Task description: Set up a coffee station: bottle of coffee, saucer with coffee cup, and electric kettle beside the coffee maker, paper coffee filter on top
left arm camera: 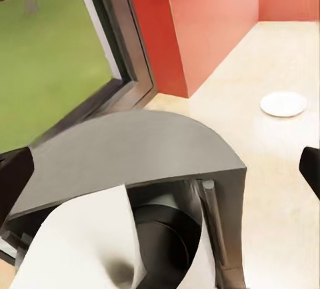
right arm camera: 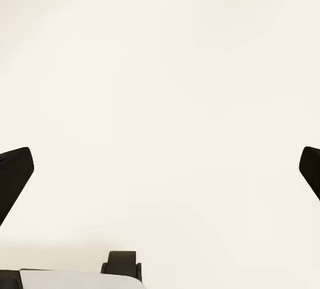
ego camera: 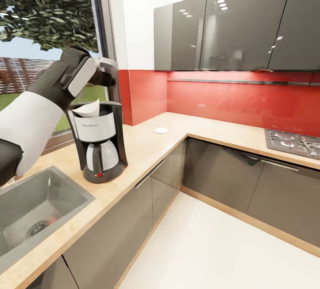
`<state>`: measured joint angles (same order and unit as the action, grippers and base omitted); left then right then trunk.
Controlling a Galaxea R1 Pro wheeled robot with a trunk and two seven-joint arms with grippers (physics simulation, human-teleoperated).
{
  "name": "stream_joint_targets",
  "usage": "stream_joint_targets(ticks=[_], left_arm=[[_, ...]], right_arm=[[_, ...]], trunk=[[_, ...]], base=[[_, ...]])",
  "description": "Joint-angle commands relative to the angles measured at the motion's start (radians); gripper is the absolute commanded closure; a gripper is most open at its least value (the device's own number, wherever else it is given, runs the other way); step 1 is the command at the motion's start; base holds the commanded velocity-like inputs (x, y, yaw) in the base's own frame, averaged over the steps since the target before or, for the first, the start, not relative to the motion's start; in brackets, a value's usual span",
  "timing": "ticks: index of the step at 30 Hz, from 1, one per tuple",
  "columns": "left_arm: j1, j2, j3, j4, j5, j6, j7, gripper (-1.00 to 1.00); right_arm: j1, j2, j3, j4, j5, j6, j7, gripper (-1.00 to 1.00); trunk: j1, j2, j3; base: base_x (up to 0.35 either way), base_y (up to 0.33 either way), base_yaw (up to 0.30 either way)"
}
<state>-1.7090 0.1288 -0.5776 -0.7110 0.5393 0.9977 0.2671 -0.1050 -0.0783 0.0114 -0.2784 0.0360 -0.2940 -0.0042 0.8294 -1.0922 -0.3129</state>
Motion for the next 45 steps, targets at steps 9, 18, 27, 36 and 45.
stream_joint_targets(ticks=[9, 18, 27, 36, 45], left_arm=[[-0.001, 0.002, 0.033, -0.121, 0.055, 0.002, 0.008, -1.00], [-0.001, 0.002, 0.035, -0.135, 0.069, 0.001, 0.007, -1.00], [-0.001, 0.002, 0.034, -0.136, 0.070, 0.002, 0.007, -1.00], [-0.001, 0.002, 0.034, -0.136, 0.070, 0.001, 0.007, -1.00], [-0.001, 0.002, 0.034, -0.136, 0.070, 0.002, 0.007, -1.00]], right_arm=[[-0.001, 0.000, 0.001, -0.002, 0.003, -0.002, 0.000, -1.00], [-0.001, 0.000, 0.001, -0.002, 0.004, -0.002, 0.001, -1.00], [-0.001, 0.000, 0.001, -0.002, 0.004, -0.002, 0.001, -1.00], [-0.001, 0.000, 0.001, -0.002, 0.004, -0.002, 0.001, -1.00], [-0.001, 0.000, 0.001, -0.002, 0.004, -0.002, 0.001, -1.00]], trunk=[[0.000, -0.001, -0.001], [0.000, -0.001, -0.001], [0.000, -0.001, -0.001], [0.000, -0.001, -0.001], [0.000, -0.001, -0.001]], base=[[0.000, 0.000, 0.000], [0.000, -0.041, -0.126], [0.000, -0.003, -0.280], [0.000, 0.000, -0.284], [0.000, 0.000, -0.284]])
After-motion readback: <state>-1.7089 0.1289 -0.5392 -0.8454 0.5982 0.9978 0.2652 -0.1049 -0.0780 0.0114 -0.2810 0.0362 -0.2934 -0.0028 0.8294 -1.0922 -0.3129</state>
